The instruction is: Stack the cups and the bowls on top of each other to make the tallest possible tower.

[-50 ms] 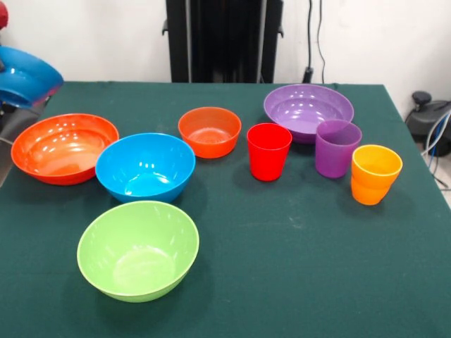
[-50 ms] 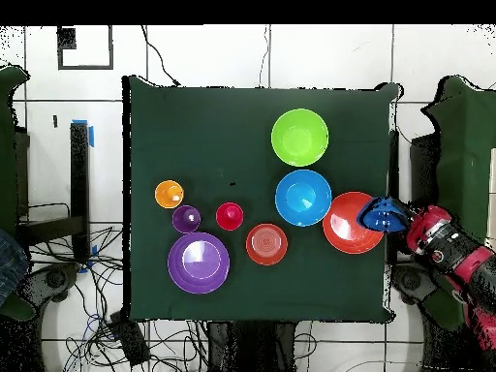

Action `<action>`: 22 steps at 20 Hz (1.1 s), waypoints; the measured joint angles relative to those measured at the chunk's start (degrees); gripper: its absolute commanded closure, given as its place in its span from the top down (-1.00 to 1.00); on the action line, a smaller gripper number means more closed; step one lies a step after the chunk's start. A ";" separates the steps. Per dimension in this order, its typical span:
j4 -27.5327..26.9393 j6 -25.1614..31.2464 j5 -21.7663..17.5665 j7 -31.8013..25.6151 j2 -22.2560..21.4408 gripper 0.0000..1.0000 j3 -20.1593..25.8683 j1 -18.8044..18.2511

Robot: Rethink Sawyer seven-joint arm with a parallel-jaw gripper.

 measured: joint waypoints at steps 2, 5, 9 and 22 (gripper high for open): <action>-0.98 0.00 0.47 0.00 0.23 -1.00 0.00 0.93; -2.48 0.00 0.93 0.00 0.60 -1.00 -0.10 2.16; -6.00 0.00 1.71 0.00 1.36 -1.00 -0.22 4.97; -24.77 3.75 5.98 0.00 6.58 -1.00 -3.14 15.75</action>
